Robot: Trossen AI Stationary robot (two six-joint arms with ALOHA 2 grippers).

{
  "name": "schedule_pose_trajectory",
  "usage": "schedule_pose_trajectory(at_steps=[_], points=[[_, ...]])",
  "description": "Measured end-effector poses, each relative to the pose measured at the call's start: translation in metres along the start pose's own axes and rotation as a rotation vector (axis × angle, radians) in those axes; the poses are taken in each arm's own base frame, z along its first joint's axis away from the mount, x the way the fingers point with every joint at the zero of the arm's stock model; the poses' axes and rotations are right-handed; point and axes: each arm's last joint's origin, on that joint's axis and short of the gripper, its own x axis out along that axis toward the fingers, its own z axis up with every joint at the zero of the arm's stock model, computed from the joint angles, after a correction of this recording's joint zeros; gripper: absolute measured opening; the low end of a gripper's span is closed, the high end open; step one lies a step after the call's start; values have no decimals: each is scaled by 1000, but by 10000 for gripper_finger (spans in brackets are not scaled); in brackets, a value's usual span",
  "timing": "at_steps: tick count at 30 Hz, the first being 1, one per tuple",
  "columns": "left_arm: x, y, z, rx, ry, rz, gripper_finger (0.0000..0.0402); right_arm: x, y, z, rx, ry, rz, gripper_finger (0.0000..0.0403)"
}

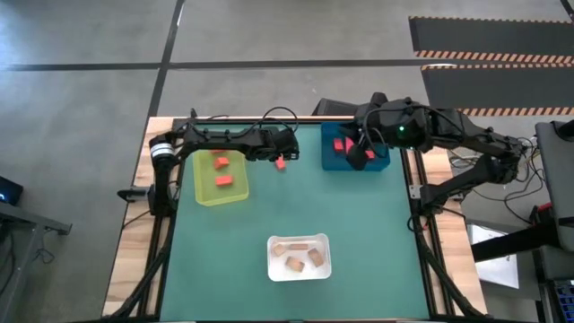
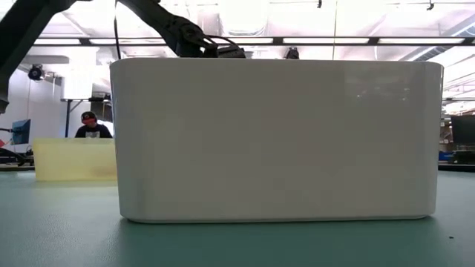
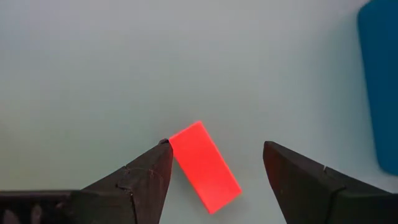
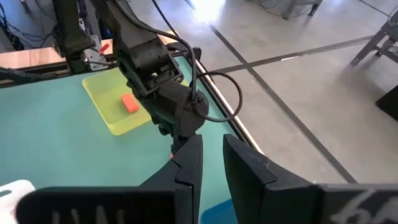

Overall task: Sort & place blocks by color
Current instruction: Put the orange block into the yellow bin

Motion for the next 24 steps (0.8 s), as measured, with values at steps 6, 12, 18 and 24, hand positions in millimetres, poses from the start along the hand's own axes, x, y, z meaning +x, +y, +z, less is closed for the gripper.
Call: schedule_pose_trajectory(at_steps=[6, 12, 18, 24], points=[[0, 0, 0, -21, -27, 7, 235, -5, -1, -2, -13, 12, 23, 54], [2, 1, -5, -60, -38, 16, 235, -5, -1, -2, -28, 13, 26, 54], [17, -2, -21, -46, -17, 44, 235, -5, -1, -2, -48, 13, 26, 54], [30, -2, -29, -28, 5, 74, 235, -5, -1, -2, -68, 14, 26, 54]])
